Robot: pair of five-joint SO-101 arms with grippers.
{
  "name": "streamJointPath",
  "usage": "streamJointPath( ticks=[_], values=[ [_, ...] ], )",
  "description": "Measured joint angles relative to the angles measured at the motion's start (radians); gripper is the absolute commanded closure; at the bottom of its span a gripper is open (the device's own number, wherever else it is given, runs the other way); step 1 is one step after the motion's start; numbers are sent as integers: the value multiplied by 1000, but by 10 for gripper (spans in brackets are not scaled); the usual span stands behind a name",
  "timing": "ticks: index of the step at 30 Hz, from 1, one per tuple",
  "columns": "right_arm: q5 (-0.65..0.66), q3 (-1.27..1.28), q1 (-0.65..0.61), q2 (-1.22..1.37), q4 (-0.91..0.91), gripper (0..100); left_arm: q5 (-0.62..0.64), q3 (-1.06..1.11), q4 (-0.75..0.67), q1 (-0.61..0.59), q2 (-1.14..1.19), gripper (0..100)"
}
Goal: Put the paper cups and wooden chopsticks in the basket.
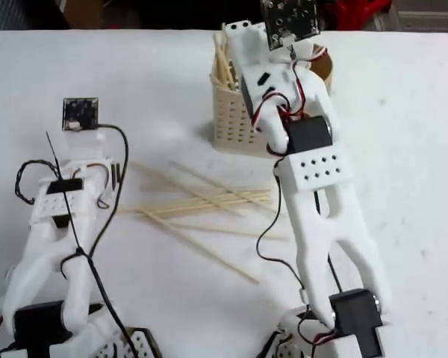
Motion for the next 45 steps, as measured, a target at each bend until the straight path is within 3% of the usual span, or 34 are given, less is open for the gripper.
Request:
streamJointPath(
  ticks=[4, 10, 13, 17, 23, 29, 45],
  values=[
    [0, 0, 0, -37, 221, 917, 0, 0, 0, 0, 0, 858],
    [0, 87, -34, -196, 709, 923, 0, 0, -9, -43, 0, 861],
    [0, 224, -115, -253, 796, 940, 0, 0, -44, -97, 0, 861],
    [0, 463, -296, -273, 787, 938, 0, 0, -95, -180, 0, 861],
    [0, 730, -535, -273, 637, 930, 51, 0, -126, -242, 0, 861],
    [26, 807, -555, -273, 612, 818, 68, 0, -126, -255, 0, 861],
    [51, 736, -560, 87, 493, 819, 68, 0, -126, -255, 0, 861]
  ],
)
